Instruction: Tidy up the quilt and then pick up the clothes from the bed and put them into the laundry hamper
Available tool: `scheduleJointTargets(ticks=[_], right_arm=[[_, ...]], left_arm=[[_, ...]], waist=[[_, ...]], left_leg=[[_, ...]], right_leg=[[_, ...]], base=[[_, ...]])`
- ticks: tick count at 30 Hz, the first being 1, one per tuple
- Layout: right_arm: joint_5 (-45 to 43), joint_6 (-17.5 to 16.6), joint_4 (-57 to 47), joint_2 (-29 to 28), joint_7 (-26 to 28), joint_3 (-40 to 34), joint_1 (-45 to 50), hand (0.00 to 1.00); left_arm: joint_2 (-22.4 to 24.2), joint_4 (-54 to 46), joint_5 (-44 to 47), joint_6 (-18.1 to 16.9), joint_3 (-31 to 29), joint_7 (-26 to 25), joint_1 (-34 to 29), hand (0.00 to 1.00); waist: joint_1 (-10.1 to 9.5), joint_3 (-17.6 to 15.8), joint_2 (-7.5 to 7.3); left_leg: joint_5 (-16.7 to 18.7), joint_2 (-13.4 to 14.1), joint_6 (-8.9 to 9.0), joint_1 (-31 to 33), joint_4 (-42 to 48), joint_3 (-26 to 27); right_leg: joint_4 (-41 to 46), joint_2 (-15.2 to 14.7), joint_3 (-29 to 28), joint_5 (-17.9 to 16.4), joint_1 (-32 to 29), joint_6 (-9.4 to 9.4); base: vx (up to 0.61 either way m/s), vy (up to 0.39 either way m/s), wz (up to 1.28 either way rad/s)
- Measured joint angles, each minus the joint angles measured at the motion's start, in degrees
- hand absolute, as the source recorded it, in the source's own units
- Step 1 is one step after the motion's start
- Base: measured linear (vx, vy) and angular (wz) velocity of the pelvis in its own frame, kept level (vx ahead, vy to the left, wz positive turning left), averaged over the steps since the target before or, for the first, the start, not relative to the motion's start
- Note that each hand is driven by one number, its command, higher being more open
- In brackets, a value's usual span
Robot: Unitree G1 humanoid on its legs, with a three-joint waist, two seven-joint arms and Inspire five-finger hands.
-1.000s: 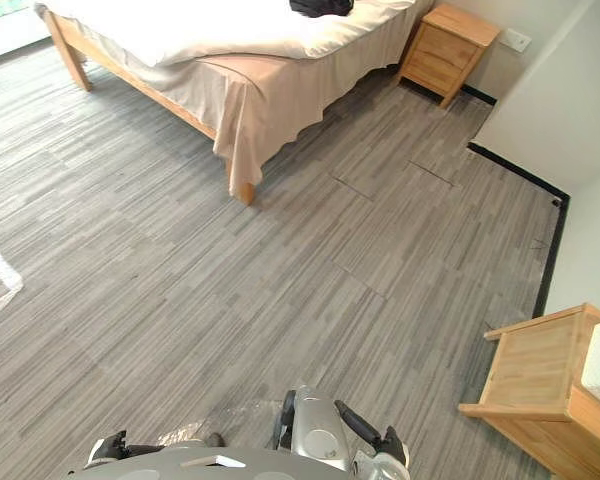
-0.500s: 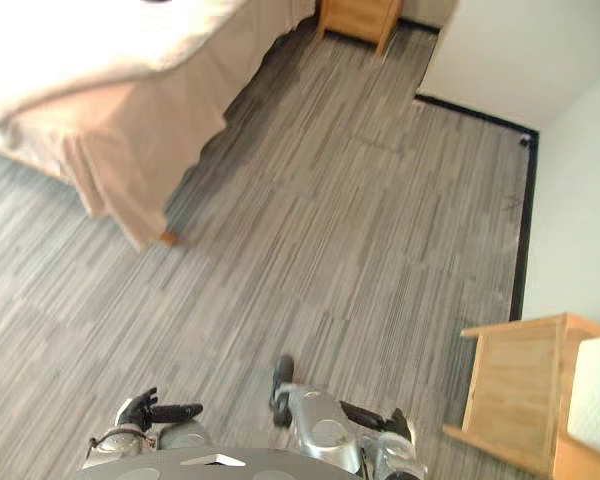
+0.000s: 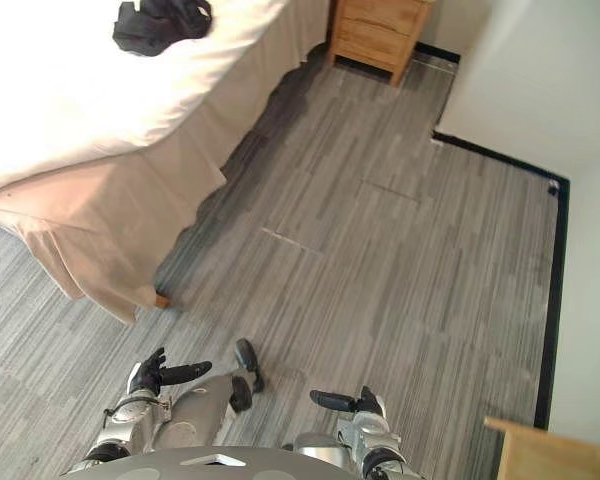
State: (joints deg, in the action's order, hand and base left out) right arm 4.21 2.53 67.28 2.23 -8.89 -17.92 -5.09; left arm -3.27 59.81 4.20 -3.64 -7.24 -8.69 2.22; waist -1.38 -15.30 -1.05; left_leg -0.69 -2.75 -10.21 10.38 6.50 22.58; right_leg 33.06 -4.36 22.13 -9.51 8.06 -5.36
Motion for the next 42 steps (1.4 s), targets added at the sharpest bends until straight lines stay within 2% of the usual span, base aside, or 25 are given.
scheduleJointTargets(ticks=[1,3,4,5,7,8,9,10,11,12,13,14,15,16,17,19,22,23,25,26,27,28,30,33,42], right_arm=[[0.6,-0.2,-0.6,-0.3,-0.1,-1.1,0.2,1.0],[4.4,-0.6,-1.1,0.3,0.0,-1.1,0.3,1.0],[6.7,-0.8,-1.8,0.9,0.0,-1.1,0.9,1.0],[6.8,-0.8,-2.3,1.7,0.0,-1.3,1.2,1.0],[6.8,-0.7,-2.9,2.5,0.2,-1.7,1.7,1.0],[6.7,-0.7,-2.9,2.8,0.3,-1.7,1.7,1.0],[6.7,-0.7,-2.9,3.0,0.9,-1.6,1.6,1.0],[6.6,-0.7,-2.9,3.0,1.1,-1.6,1.5,1.0],[6.6,-0.6,-2.9,2.7,1.5,-1.2,1.5,1.0],[6.6,-0.6,-2.9,2.5,1.7,-0.3,1.7,1.0],[6.6,-0.6,-2.8,2.3,1.7,0.2,2.1,1.0],[6.4,-0.6,-2.8,1.2,2.0,0.7,2.6,1.0],[6.4,-0.6,-2.8,3.6,2.5,2.1,1.0,1.0],[6.6,-0.8,-2.7,3.6,2.4,2.7,1.4,1.0],[6.7,-0.6,-2.6,3.8,2.3,3.1,1.6,1.0],[6.7,-0.5,-2.3,4.5,2.6,4.5,1.6,1.0],[6.7,-0.4,-1.2,4.7,2.7,5.2,2.0,1.0],[6.7,-0.2,-0.3,4.9,2.3,5.2,2.2,1.0],[6.6,0.5,0.5,5.1,1.9,5.2,3.7,1.0],[6.6,0.5,0.5,5.2,1.8,5.2,3.9,1.0],[6.6,0.5,0.4,5.6,1.7,5.2,4.2,1.0],[6.6,0.5,0.4,5.7,1.8,5.2,4.2,1.0],[6.6,0.6,0.5,5.2,1.8,5.1,4.3,1.0],[6.5,0.5,0.5,4.5,1.7,4.8,4.7,1.0],[6.2,0.5,0.8,4.5,1.9,3.7,5.5,1.0]], left_arm=[[-0.7,1.1,-0.1,0.5,0.8,0.6,0.1,1.0],[-0.7,2.3,0.0,1.1,0.7,0.6,0.1,1.0],[-0.6,2.9,0.1,1.2,0.6,0.5,0.2,1.0],[-0.5,3.2,0.3,1.3,0.6,0.4,0.1,1.0],[-0.5,4.0,2.0,1.6,0.5,0.2,-0.1,1.0],[-0.4,3.9,2.5,1.6,0.4,0.2,-0.4,1.0],[-0.3,3.9,2.5,1.5,-0.1,0.2,-0.7,1.0],[-0.3,3.9,2.5,1.5,-0.3,0.2,-0.8,1.0],[-0.2,3.9,2.5,1.5,-1.1,0.2,-1.3,1.0],[-0.2,3.6,2.6,1.3,-2.5,0.3,-1.8,1.0],[-0.2,3.3,2.6,1.3,-3.6,0.4,-2.1,1.0],[-0.4,3.1,2.7,1.3,-6.2,0.5,-2.6,1.0],[1.9,4.0,2.3,1.5,-7.8,0.5,-2.4,1.0],[2.3,4.2,2.1,1.6,-8.4,1.3,-2.7,1.0],[2.8,4.6,2.0,1.3,-8.5,1.3,-2.7,1.0],[3.2,5.0,2.0,1.4,-8.4,1.3,-2.6,1.0],[2.5,5.1,2.0,1.4,-7.4,1.2,-2.5,1.0],[2.2,5.0,2.0,1.3,-6.6,1.2,-2.4,1.0],[2.0,4.8,2.0,1.1,-4.9,0.9,-2.4,1.0],[2.0,4.8,2.0,1.0,-4.5,0.8,-2.4,1.0],[2.2,4.9,1.9,1.2,-4.1,0.4,-2.4,1.0],[2.2,4.9,2.2,1.2,-4.3,0.4,-2.3,1.0],[1.7,5.2,1.9,1.3,-3.6,0.3,-2.3,1.0],[0.9,5.4,1.9,1.5,-2.0,0.3,-2.2,1.0],[1.0,6.1,2.5,1.3,-0.1,0.0,-2.2,1.0]], waist=[[0.91,0.3,-0.85],[1.75,0.3,-1.08],[1.59,0.2,-0.88],[1.51,0.0,-0.52],[1.47,-0.3,0.79],[1.35,-0.1,1.0],[1.16,0.0,1.3],[1.12,0.1,1.19],[0.86,0.4,0.62],[0.31,0.8,-0.18],[0.0,1.4,-1.32],[0.01,2.2,-2.9],[0.16,2.5,1.32],[0.29,3.1,0.74],[0.14,4.1,2.5],[0.17,4.6,3.48],[0.54,4.3,3.14],[0.56,3.9,2.62],[0.58,4.0,2.71],[0.61,4.0,2.75],[1.14,4.5,3.66],[1.01,4.5,3.6],[1.35,4.7,2.92],[1.67,4.8,2.22],[1.71,4.7,3.32]], left_leg=[[1.7,-1.8,0.38,-3.0,-0.4,-4.8],[3.2,-3.4,0.42,-7.9,-0.7,-12.2],[3.6,-3.8,0.92,-10.9,-0.8,-16.9],[4.1,-3.6,1.66,-12.5,-0.9,-19.2],[6.0,-2.2,4.9,-16.8,-1.1,-25.2],[7.1,-1.2,6.63,-17.9,-1.1,-26.2],[8.7,0.4,9.33,-19.6,-1.5,-27.8],[9.4,1.1,10.47,-20.4,-1.9,-28.3],[11.2,2.6,12.74,-21.9,-2.1,-29.1],[12.8,3.5,14.37,-23.1,-1.9,-29.2],[14.2,3.8,14.91,-24.0,-1.6,-29.3],[17.5,4.3,15.91,-26.4,-1.1,-29.6],[18.4,9.0,16.95,-26.5,0.7,-28.6],[17.6,9.5,17.62,-26.5,1.1,-28.6],[16.2,11.7,18.2,-27.0,1.5,-27.9],[13.7,14.1,18.43,-26.4,3.3,-27.6],[11.4,15.5,19.14,-21.4,13.1,-27.1],[12.7,16.0,19.73,-19.5,17.2,-24.2],[15.8,15.8,19.95,-16.9,15.2,-15.5],[15.6,15.3,19.76,-16.4,12.8,-13.6],[11.2,14.5,18.16,-14.7,5.7,-10.0],[11.1,14.2,18.79,-15.1,5.1,-9.4],[10.4,12.0,18.31,-17.0,1.8,-8.9],[10.4,10.5,18.24,-18.2,1.0,-8.8],[10.4,9.8,18.23,-22.2,-1.8,-8.9]], right_leg=[[13.9,-2.7,-1.2,1.4,-5.2,-0.35],[23.3,-6.7,0.5,0.0,-8.8,1.9],[23.6,-8.7,2.2,-1.0,-10.4,3.38],[22.4,-9.2,2.6,-1.8,-11.0,3.84],[12.6,-9.9,1.6,-4.4,-13.6,2.94],[6.8,-9.6,-0.3,-4.2,-15.2,2.62],[-4.0,-9.0,-5.2,-2.8,-18.1,0.92],[-8.2,-8.7,-7.4,-1.9,-19.0,0.01],[-16.7,-8.1,-11.2,2.1,-20.1,-0.73],[-22.4,-8.0,-13.3,8.2,-20.5,-0.15],[-24.8,-8.1,-14.5,12.6,-21.0,0.3],[-23.6,-8.8,-16.2,18.2,-21.5,-2.46],[-17.6,-5.3,-14.6,15.3,-22.3,0.73],[-16.7,-5.1,-14.5,12.5,-22.1,0.37],[-14.6,-3.6,-12.8,9.9,-21.7,1.62],[-14.1,-1.9,-10.7,7.5,-20.3,3.07],[-19.7,-0.9,-8.3,7.3,-15.3,3.44],[-22.2,-1.1,-7.5,7.2,-12.5,3.68],[-26.3,-2.0,-5.7,8.2,-8.7,2.97],[-27.0,-2.4,-5.2,8.4,-8.3,2.61],[-28.3,-2.5,-4.5,9.3,-7.6,1.46],[-28.6,-2.8,-4.6,9.8,-7.4,1.08],[-33.5,-3.2,-5.0,12.4,-4.6,-0.3],[-36.5,-4.0,-4.8,13.7,-2.6,-0.85],[-37.6,-3.9,-3.4,13.6,1.1,-0.78]], base=[[0.65,0.182,1.69],[0.68,0.039,2.29],[0.8,-0.025,2.34],[0.77,-0.076,2.24],[0.54,-0.117,1.99],[0.56,-0.217,1.98],[0.64,-0.339,1.62],[0.62,-0.449,1.59],[0.51,-0.44,1.08],[0.42,-0.402,0.95],[0.45,-0.485,0.84],[0.51,-0.582,0.62],[0.54,-0.624,0.59],[0.47,-0.534,0.3],[0.43,-0.485,0.39],[0.29,-0.352,0.33],[0.18,-0.292,0.41],[0.1,-0.129,0.47],[0.07,-0.071,0.44],[0.04,0.032,0.38],[0.04,0.07,0.12],[0.09,0.109,0.07],[0.14,0.132,-0.04],[0.13,0.1,0.02],[0.07,0.042,0.04]])
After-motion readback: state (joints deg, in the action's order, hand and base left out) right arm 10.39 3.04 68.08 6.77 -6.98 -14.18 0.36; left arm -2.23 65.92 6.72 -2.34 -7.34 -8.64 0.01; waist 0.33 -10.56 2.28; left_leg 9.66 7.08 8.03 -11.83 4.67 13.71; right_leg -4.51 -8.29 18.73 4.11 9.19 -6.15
